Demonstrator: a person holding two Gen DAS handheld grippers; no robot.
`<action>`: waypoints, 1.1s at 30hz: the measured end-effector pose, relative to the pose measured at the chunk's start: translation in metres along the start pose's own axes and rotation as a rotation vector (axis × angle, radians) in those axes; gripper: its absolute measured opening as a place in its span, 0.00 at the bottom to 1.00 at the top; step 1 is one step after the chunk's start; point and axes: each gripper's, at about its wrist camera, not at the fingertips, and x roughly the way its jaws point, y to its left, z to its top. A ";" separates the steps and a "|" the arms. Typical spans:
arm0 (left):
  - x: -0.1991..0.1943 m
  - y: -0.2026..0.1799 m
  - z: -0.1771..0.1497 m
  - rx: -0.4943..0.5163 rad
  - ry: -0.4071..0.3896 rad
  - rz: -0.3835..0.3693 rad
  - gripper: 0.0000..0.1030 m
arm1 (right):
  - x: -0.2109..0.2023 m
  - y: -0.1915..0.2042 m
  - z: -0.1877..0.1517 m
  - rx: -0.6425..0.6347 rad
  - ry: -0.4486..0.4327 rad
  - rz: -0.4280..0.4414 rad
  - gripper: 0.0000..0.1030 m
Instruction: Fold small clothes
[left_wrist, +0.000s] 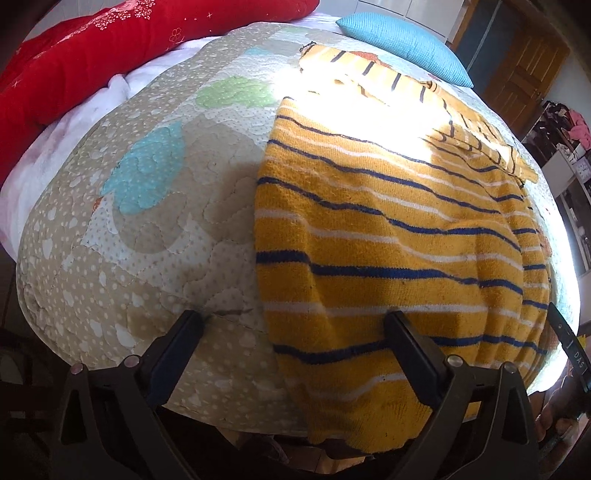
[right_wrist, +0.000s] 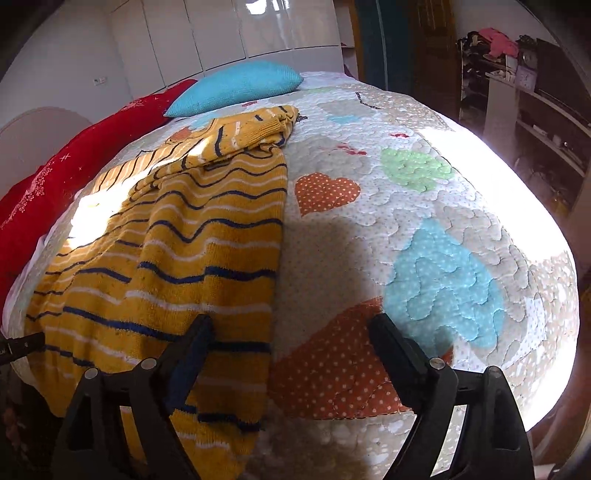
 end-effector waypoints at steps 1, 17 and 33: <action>0.000 0.000 0.000 -0.005 0.004 -0.001 0.98 | 0.001 0.002 -0.001 -0.003 -0.008 -0.010 0.91; 0.002 0.001 0.000 -0.009 0.015 0.008 1.00 | 0.005 0.021 -0.014 -0.047 -0.081 -0.098 1.00; 0.005 -0.005 -0.001 0.013 0.006 0.042 1.00 | 0.007 0.022 -0.016 -0.072 -0.077 -0.098 1.00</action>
